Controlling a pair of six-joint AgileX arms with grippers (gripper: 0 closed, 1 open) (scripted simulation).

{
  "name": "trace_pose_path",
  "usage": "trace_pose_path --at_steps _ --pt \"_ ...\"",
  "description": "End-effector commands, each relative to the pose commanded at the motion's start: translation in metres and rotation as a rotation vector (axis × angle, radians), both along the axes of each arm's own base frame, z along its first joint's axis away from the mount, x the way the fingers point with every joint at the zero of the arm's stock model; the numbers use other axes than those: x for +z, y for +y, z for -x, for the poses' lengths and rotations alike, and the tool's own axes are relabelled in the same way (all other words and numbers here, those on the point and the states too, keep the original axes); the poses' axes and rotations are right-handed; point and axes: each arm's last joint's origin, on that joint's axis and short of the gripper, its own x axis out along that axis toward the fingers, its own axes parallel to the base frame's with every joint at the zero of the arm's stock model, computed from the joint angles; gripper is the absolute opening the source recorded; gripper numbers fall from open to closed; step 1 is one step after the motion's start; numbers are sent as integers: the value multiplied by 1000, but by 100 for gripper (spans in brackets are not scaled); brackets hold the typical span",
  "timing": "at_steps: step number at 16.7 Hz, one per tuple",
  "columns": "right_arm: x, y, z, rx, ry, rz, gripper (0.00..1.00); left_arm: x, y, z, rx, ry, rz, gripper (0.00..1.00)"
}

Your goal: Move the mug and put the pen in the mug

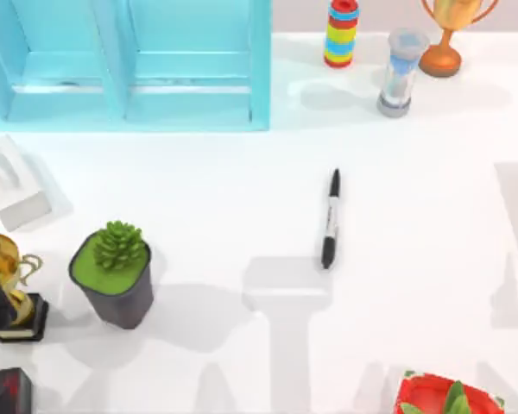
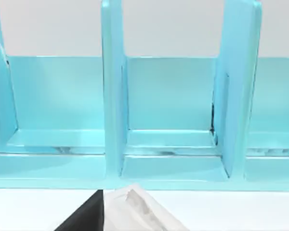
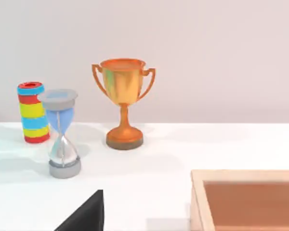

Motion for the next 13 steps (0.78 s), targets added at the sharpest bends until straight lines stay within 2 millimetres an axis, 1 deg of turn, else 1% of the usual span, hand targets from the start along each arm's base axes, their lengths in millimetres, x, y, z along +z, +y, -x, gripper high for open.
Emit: trace_pose_path --at_steps 3,6,8,10,11,13 --pt "2 0 0 -4 10 4 100 0 0 0 0 0 0 100" --pt "18 -4 -1 -34 98 33 100 0 0 0 0 0 0 100" --pt "38 -8 -4 -65 199 63 100 0 0 0 0 0 0 100" --pt "63 -13 -13 -96 333 93 100 0 0 0 0 0 0 100" --pt "75 -17 -21 -111 411 106 100 0 0 0 0 0 0 100" --pt "100 -27 -42 -133 579 127 100 0 0 0 0 0 0 100"
